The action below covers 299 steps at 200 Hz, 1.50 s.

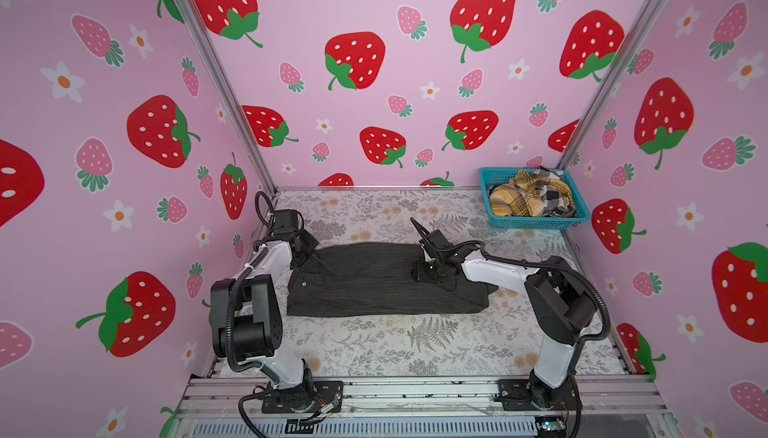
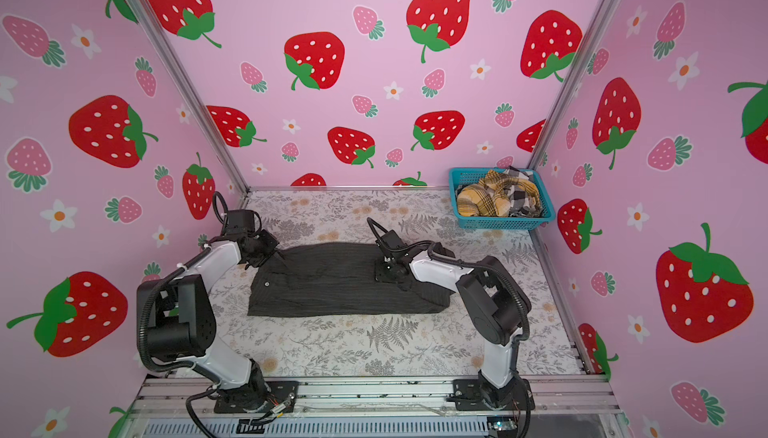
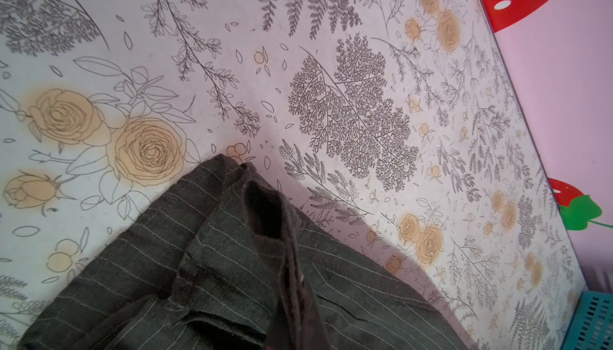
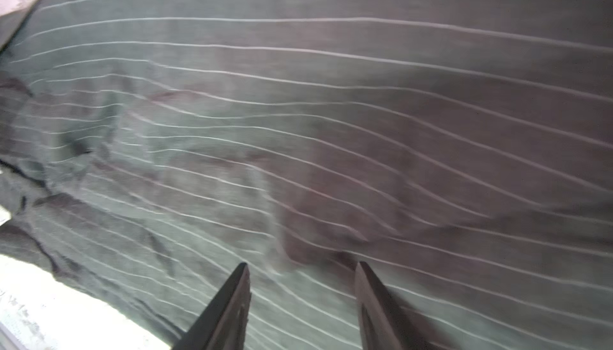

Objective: Fold and stack the long sleeve shirts

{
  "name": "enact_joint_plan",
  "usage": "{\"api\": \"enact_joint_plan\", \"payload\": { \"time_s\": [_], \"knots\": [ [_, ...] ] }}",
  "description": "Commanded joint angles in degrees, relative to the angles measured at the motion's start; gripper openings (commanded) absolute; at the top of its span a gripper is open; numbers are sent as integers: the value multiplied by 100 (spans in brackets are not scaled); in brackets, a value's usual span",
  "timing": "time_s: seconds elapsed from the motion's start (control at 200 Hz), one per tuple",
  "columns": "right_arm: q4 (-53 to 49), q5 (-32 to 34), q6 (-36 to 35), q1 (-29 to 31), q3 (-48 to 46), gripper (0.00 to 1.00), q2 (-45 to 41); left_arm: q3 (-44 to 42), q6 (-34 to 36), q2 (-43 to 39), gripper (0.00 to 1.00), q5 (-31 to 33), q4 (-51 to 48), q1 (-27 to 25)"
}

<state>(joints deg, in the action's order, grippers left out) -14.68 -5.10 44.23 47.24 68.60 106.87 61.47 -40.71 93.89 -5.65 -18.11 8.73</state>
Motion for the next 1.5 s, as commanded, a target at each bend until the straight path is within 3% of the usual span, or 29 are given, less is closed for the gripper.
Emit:
{"api": "enact_joint_plan", "payload": {
  "time_s": [0.0, 0.19, 0.355, 0.485, 0.785, 1.01, 1.256, 1.371, 1.491],
  "knots": [
    [-328, 123, -21, 64, 250, 52, 293, 299, -41, -105, 0, -24, -162, 2],
    [-625, 428, -132, 95, 481, 40, 669, 407, -104, -59, 0, -68, -158, 3],
    [-777, 625, -188, 99, 643, 9, 679, 463, -150, -32, 0, -110, -170, 2],
    [-914, 797, -245, 107, 682, 2, 396, 680, -297, -70, 0, -145, -326, -8],
    [-1119, 656, -301, 102, 415, 1, -185, 1263, -522, -260, 0, 201, -1300, 145],
    [-936, 509, -257, 111, 22, 2, -324, 683, -609, -349, 0, 325, -1587, 162],
    [-545, 433, -255, 112, -509, 3, -257, 37, -441, -54, 0, 65, -1058, 287],
    [-492, 424, -291, 118, -483, 10, -44, 47, -264, 211, 0, 60, -852, 311],
    [-475, 405, -284, 117, -451, 36, -64, 268, -47, 525, 0, -98, -856, 320]
  ]
}}
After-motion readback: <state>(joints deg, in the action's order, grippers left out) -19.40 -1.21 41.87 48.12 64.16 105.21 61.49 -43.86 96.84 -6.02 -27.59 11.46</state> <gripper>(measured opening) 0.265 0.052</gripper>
